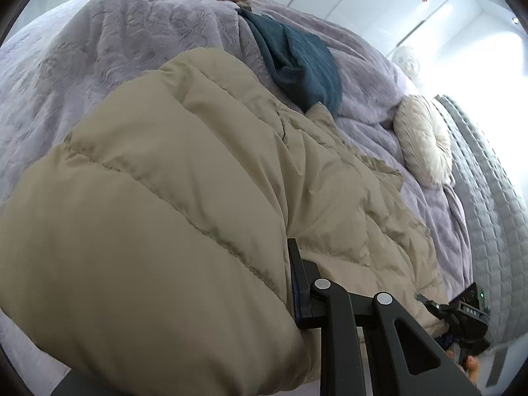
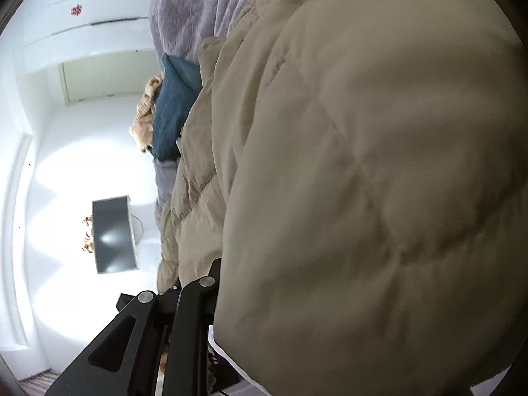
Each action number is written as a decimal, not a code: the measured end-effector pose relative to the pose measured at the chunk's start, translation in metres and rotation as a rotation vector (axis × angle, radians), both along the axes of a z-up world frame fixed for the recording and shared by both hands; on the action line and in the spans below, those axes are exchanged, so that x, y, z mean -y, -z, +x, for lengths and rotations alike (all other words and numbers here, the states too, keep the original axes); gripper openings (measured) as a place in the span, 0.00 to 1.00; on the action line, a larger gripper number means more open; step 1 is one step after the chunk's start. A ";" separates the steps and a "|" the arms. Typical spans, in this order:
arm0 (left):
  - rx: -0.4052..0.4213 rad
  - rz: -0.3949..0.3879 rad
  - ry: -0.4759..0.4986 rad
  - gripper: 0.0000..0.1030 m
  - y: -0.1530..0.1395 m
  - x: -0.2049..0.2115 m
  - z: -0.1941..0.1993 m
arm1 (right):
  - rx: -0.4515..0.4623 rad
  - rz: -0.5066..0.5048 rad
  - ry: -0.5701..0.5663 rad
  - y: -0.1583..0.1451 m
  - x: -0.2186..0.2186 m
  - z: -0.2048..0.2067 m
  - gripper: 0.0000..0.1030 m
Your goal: Fold large clothes
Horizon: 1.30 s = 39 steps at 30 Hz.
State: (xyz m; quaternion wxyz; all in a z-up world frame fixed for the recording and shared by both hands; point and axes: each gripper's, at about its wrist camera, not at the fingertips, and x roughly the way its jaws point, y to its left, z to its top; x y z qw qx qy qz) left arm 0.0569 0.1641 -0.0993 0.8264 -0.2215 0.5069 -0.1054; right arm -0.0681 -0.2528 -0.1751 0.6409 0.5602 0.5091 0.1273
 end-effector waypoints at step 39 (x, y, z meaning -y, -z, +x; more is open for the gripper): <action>-0.266 0.201 0.154 0.72 -0.003 -0.041 -0.136 | -0.358 -0.363 0.045 -0.064 -0.041 -0.106 0.82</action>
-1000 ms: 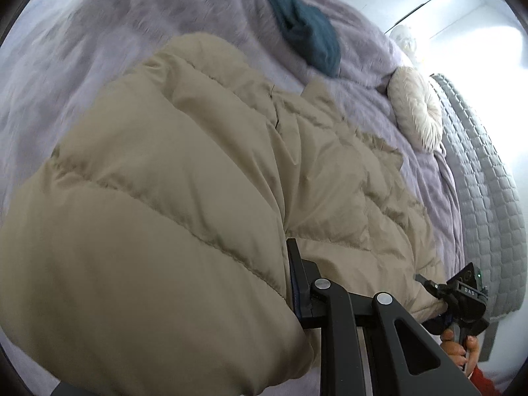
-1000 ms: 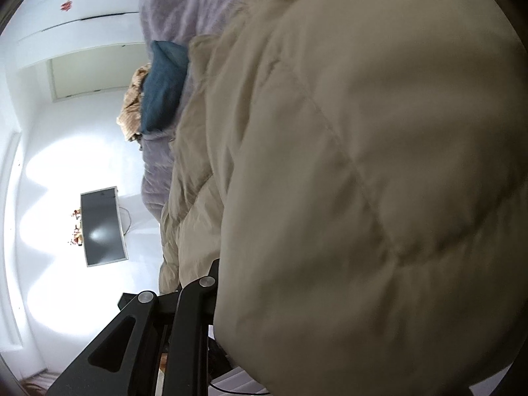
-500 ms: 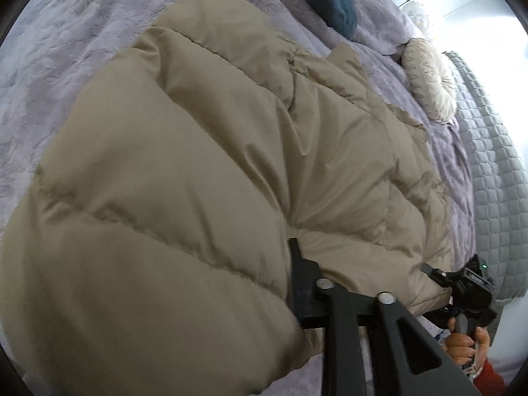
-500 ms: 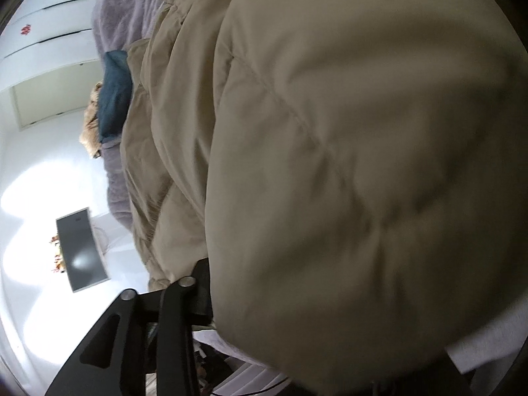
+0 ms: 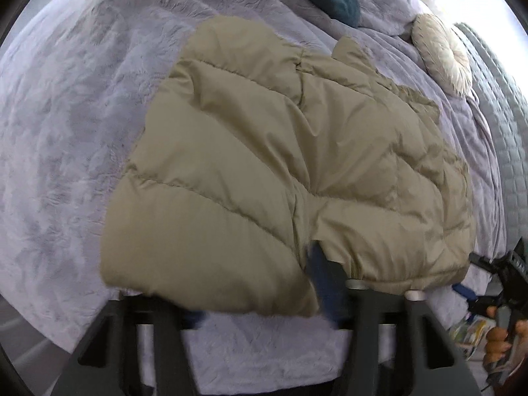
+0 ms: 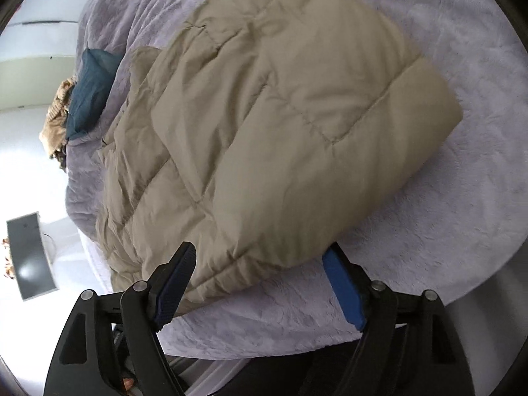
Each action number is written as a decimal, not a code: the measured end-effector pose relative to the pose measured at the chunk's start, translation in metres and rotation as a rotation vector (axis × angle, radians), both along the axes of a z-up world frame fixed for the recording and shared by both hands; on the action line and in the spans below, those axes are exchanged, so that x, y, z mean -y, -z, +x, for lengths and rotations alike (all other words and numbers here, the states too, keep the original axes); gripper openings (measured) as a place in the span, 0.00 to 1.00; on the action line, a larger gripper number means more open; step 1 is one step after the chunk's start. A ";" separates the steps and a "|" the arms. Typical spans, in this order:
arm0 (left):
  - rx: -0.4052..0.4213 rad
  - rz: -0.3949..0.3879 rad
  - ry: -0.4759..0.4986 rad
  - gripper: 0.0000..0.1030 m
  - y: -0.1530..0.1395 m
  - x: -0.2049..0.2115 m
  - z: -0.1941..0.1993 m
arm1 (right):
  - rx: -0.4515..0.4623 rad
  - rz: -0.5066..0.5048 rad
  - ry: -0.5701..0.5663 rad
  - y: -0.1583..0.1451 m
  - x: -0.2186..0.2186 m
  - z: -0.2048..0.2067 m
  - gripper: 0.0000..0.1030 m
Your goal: Fold large clothes
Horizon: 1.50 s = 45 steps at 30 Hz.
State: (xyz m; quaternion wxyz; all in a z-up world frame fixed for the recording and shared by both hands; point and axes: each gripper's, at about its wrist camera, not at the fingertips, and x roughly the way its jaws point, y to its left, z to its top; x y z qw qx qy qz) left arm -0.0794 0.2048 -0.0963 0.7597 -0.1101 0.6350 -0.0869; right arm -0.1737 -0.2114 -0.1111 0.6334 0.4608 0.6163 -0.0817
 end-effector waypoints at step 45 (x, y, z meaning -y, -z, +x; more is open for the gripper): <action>0.039 0.262 -0.050 1.00 -0.053 0.056 0.029 | 0.175 -0.448 -0.548 -0.060 -0.046 0.078 0.86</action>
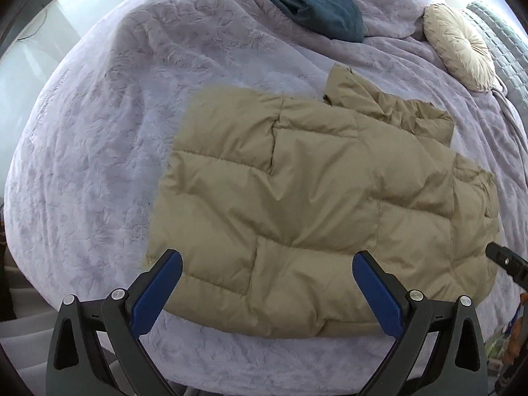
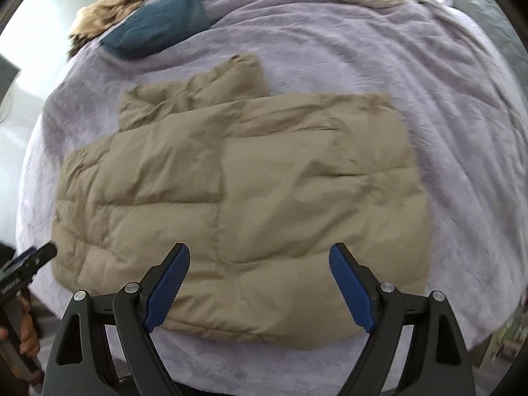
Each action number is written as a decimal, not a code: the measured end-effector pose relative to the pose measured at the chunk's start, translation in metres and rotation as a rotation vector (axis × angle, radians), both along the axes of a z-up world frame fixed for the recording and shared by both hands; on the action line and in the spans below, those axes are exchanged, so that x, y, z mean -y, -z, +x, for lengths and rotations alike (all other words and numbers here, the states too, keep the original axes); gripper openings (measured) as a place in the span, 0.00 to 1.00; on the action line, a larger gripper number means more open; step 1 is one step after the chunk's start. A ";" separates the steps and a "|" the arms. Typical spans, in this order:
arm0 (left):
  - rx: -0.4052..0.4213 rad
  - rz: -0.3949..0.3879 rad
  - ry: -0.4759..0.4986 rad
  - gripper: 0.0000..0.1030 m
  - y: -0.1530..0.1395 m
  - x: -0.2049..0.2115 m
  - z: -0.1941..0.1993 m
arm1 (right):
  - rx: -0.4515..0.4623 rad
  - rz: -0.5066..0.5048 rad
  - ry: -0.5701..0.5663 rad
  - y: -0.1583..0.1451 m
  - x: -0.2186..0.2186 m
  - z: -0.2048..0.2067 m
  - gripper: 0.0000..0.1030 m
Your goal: Fold large clothes
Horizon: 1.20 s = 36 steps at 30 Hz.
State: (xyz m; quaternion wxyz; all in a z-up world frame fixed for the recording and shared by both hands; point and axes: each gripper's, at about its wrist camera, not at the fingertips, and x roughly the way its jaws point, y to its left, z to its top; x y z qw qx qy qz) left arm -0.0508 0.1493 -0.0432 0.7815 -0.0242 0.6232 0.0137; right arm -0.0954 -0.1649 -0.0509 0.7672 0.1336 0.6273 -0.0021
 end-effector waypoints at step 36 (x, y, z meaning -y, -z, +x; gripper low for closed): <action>-0.310 -0.638 0.378 0.40 0.150 -0.069 0.042 | -0.055 0.143 0.167 0.017 -0.094 0.014 0.86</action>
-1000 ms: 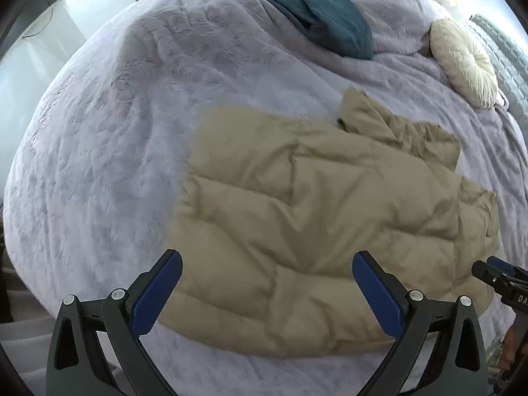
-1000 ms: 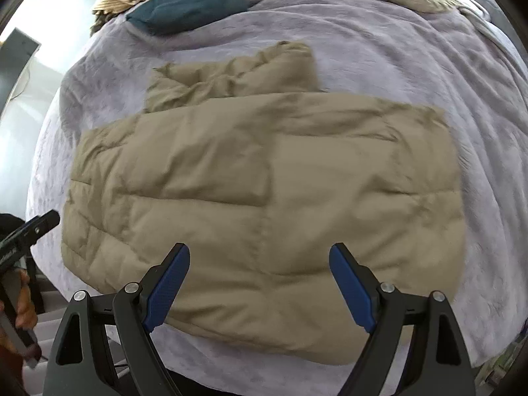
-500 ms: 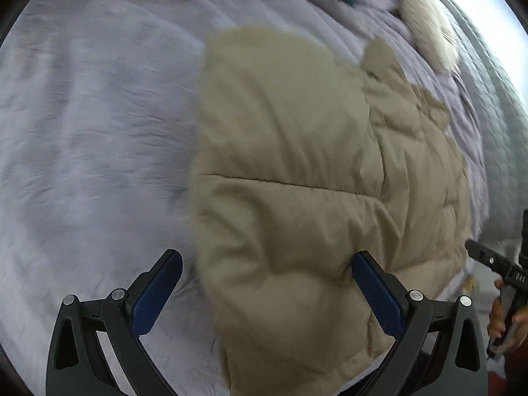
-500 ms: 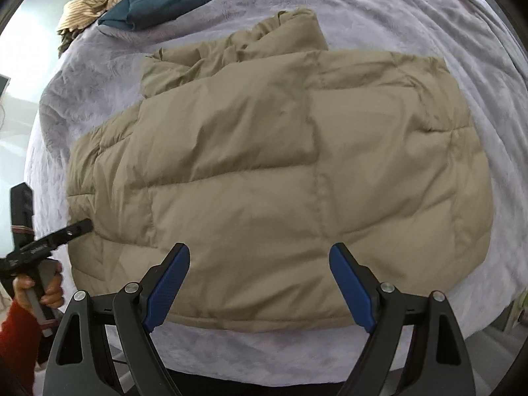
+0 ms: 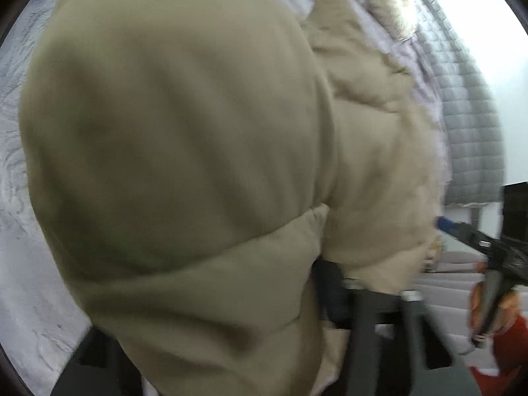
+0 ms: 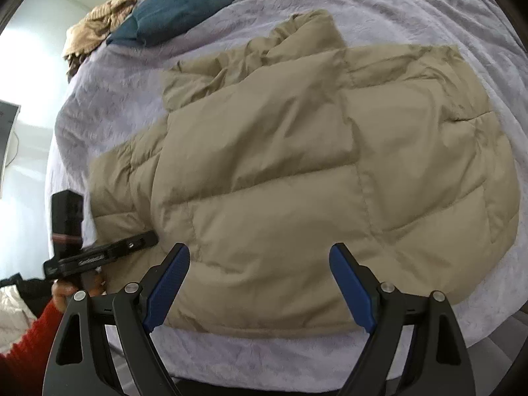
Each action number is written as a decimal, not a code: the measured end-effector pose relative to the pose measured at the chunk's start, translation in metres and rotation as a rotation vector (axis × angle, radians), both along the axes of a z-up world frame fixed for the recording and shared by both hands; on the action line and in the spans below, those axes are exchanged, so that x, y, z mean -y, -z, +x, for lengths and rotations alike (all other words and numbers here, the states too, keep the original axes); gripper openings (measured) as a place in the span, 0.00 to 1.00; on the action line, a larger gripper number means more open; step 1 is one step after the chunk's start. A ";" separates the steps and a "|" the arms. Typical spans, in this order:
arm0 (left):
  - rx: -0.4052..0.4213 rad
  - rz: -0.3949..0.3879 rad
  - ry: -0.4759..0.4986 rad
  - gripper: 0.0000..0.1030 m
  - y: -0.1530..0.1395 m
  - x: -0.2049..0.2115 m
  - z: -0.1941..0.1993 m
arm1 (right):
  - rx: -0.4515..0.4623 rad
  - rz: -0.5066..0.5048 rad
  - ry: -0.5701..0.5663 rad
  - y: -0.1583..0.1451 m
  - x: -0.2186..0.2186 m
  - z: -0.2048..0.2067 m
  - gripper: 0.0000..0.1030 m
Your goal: Fold large clothes
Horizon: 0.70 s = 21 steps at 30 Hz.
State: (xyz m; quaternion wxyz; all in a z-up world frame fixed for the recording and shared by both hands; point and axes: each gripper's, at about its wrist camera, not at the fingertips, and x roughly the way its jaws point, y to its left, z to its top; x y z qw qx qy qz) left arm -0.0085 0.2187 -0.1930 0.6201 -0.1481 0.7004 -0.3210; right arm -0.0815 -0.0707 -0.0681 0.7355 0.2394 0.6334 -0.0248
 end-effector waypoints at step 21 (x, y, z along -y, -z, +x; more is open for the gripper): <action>0.126 0.041 -0.127 0.27 -0.171 0.084 -0.016 | 0.033 0.145 -0.102 0.083 0.046 0.069 0.08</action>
